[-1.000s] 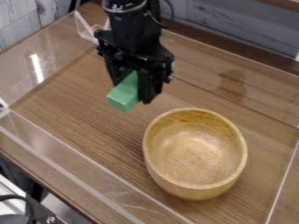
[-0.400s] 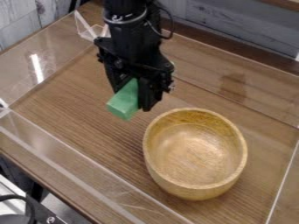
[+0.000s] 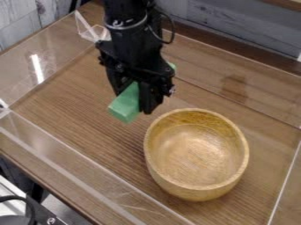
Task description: Remove the green block from inside the brown bowl and put it on the table
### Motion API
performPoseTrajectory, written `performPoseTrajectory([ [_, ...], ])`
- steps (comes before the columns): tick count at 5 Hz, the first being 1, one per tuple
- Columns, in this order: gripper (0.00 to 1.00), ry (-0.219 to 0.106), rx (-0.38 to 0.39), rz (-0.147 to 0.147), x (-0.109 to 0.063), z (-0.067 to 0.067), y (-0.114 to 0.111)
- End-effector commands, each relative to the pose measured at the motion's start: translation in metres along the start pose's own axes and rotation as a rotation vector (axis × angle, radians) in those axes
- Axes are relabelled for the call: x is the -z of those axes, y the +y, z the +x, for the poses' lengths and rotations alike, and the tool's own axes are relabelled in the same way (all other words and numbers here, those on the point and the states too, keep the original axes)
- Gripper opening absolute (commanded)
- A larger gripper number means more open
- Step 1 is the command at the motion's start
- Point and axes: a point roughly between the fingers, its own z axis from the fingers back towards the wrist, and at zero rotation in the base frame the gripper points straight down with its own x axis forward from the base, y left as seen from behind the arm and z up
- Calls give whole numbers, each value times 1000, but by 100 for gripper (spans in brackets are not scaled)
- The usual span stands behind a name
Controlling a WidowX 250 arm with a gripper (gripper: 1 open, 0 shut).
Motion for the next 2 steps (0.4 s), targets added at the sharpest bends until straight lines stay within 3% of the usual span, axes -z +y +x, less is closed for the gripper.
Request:
performPoseTrajectory([
  [1,0,-46,1,12,-5,6,4],
  [2,0,-50,1,14,-3,6,6],
])
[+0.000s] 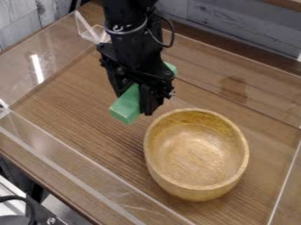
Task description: Remove the green block from inside the brown bowl and put it on the table
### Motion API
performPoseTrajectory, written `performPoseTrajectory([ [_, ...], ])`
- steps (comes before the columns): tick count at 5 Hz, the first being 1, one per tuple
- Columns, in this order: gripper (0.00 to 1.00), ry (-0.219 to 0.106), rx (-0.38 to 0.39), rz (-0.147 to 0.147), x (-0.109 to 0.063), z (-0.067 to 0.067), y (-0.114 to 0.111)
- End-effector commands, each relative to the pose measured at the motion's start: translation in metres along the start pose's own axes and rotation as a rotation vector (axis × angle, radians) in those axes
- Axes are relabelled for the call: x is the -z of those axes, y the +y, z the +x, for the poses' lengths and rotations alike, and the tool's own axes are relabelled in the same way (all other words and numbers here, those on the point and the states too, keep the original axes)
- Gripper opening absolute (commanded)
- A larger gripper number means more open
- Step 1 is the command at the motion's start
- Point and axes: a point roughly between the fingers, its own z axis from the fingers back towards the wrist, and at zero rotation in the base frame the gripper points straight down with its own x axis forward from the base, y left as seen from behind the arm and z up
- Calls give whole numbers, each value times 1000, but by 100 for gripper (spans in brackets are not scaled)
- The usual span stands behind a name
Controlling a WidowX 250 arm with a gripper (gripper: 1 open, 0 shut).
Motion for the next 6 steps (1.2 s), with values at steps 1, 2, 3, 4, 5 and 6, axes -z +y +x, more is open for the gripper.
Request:
performPoseTrajectory([
  [1,0,-34,2,11,-5,5,5],
  [2,0,-37,2,14,-3,6,7],
  [3,0,-40,2,18,-1,7,9],
  [4,0,-42,2,21,0,8,11],
  [5,0,-36,5,29,6,5,30],
  [6,0,-31,1,43,9,1,53],
])
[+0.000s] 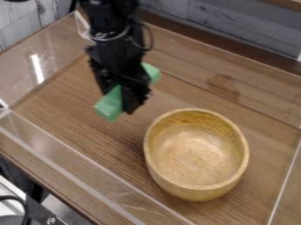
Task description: Remove the green block from inside the brown bowl and put it on the table
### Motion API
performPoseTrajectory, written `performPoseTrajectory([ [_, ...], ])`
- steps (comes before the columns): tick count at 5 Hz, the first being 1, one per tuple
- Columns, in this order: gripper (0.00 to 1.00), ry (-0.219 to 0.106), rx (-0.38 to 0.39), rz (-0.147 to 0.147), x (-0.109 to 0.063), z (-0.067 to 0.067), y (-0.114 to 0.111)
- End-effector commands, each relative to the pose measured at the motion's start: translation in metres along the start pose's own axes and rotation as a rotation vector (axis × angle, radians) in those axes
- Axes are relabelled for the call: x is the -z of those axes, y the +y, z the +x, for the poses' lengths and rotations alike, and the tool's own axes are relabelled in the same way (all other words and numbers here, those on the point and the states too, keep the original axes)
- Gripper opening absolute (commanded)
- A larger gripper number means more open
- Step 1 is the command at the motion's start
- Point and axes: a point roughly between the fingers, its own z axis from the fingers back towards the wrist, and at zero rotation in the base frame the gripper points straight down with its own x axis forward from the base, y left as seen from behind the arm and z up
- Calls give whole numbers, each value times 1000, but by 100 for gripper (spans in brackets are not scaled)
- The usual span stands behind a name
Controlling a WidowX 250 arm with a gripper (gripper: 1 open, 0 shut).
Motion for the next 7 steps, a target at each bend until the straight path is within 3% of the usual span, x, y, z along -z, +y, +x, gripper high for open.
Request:
performPoseTrajectory([
  [1,0,-22,7,26,-3,3,21],
  [4,0,-9,-24,41,17,10,58],
  [6,0,-2,-34,41,30,15,70],
  [7,100,5,-33,35,32,16,71],
])
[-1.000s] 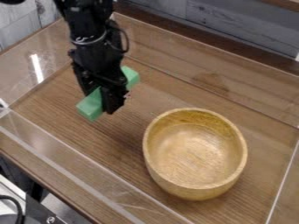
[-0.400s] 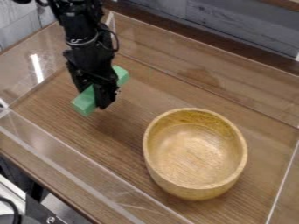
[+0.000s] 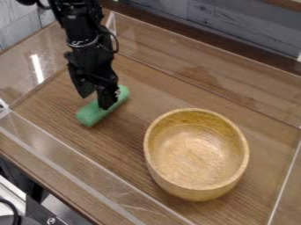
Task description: Remove the green block from inside the brown bowl and put it on the table
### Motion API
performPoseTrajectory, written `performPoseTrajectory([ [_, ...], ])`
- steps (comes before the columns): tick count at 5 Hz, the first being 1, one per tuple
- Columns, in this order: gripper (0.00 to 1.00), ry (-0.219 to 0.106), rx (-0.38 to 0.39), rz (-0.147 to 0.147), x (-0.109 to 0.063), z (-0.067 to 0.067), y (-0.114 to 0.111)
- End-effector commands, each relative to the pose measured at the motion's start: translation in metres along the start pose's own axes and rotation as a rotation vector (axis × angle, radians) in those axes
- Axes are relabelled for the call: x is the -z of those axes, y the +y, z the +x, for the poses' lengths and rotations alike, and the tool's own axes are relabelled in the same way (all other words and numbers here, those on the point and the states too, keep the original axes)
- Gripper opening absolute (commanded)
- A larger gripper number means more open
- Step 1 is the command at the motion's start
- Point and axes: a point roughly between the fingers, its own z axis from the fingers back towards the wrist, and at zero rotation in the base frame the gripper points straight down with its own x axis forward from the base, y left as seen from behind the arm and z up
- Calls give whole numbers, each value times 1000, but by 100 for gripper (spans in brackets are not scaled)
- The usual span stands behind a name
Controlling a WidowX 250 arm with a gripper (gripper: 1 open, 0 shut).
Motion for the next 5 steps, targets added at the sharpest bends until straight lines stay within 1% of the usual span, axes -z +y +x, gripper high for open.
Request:
performPoseTrajectory([
  [1,100,-32,-11,11,-16,11,5],
  [3,100,-7,-12,-26,-27,18,-6],
  [5,100,7,-10,-60,-39,25,-18],
])
